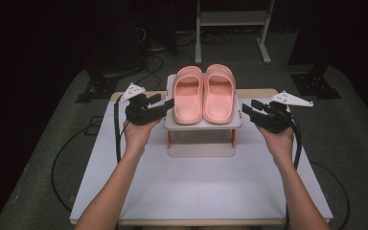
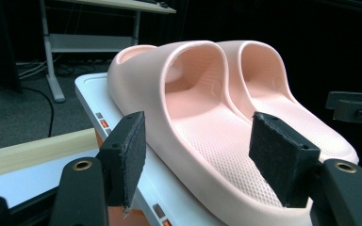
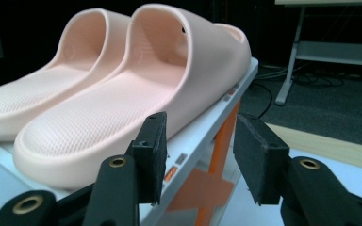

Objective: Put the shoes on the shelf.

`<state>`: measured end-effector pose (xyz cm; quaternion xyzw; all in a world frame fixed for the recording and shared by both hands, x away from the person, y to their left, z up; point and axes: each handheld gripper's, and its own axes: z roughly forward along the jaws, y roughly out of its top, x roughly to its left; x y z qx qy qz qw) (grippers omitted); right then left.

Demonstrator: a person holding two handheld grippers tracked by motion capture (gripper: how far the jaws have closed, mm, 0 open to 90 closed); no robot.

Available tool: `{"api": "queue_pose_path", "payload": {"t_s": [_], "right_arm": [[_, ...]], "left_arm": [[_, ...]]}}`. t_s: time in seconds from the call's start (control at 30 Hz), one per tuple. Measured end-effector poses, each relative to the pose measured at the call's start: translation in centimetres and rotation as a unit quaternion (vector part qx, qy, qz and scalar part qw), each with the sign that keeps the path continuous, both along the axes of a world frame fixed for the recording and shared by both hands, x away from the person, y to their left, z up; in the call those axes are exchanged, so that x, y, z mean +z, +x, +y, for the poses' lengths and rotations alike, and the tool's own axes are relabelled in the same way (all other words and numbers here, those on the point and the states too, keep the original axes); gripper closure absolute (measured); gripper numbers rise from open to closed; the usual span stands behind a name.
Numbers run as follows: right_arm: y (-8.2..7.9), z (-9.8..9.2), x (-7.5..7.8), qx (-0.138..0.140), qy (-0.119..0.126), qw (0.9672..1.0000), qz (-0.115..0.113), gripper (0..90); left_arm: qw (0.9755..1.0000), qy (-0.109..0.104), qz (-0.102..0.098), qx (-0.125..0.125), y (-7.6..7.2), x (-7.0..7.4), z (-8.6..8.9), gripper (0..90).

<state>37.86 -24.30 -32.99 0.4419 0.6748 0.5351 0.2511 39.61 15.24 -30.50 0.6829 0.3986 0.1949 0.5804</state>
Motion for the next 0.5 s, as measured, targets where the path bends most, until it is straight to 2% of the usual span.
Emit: {"api": "queue_pose_path", "payload": {"t_s": [0.27,0.5], "right_arm": [[-0.9,-0.6,-0.5,-0.001,0.001,1.0000,-0.003,52.6],[-1.8,-1.1,-1.0,0.001,0.002,1.0000,-0.004,50.7]], "left_arm": [[0.9999,0.003,-0.012,-0.004,-1.2,0.0,0.3,35.6],[0.9999,0.005,-0.015,-0.006,-2.2,-0.5,0.8,33.9]]}}
